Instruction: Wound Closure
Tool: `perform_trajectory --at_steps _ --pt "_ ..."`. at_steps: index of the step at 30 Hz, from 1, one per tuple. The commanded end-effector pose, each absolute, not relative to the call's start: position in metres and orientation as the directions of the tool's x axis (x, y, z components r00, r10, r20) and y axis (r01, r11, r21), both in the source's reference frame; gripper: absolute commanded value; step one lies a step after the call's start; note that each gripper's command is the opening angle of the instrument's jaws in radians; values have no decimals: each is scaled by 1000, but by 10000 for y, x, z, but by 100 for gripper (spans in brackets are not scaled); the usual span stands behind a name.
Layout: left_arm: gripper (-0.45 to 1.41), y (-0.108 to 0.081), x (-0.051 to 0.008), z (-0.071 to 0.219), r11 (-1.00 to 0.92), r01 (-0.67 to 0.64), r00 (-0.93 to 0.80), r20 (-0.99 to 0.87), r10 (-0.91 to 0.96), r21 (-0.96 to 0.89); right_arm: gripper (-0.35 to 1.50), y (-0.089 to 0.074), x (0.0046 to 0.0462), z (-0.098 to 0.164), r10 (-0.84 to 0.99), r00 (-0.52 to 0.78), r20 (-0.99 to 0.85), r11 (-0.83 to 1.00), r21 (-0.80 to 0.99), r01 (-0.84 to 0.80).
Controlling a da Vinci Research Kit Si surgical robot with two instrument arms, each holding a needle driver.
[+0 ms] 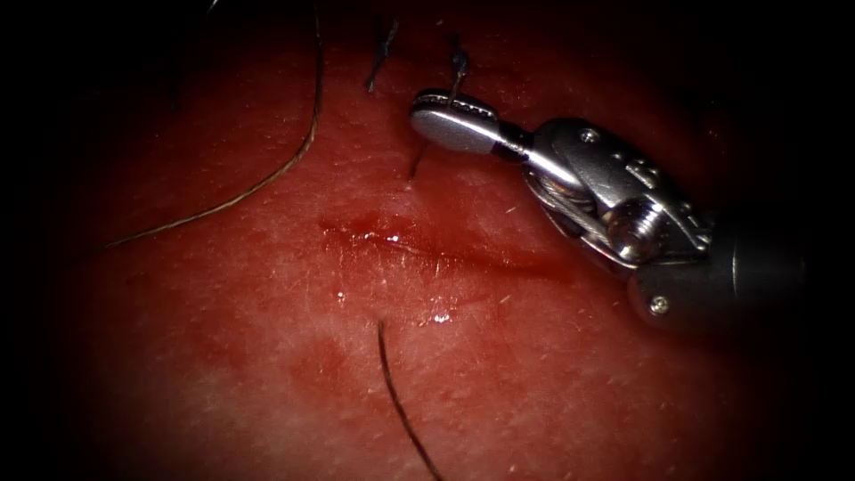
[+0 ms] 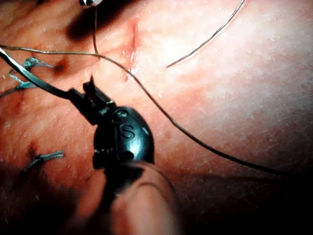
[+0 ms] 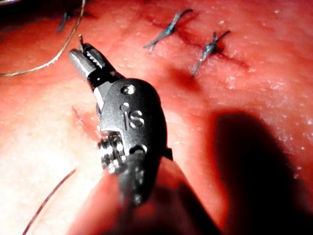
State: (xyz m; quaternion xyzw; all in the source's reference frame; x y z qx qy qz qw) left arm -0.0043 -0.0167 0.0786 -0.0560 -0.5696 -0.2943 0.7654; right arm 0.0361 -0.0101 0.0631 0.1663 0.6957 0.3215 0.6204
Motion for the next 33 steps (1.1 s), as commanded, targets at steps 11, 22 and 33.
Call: perform_trajectory --at_steps 11,22,33 --pt "-21 -176 -45 837 823 513 226 886 -404 244 -35 -97 367 631 596 -170 -785 766 619 -173" --pt "130 -169 -42 848 721 642 236 828 -509 260 74 -97 371 632 599 -172 -782 763 622 -173" --pt "140 -173 -42 810 715 663 298 799 -523 221 91 -100 367 632 606 -176 -776 758 630 -167"
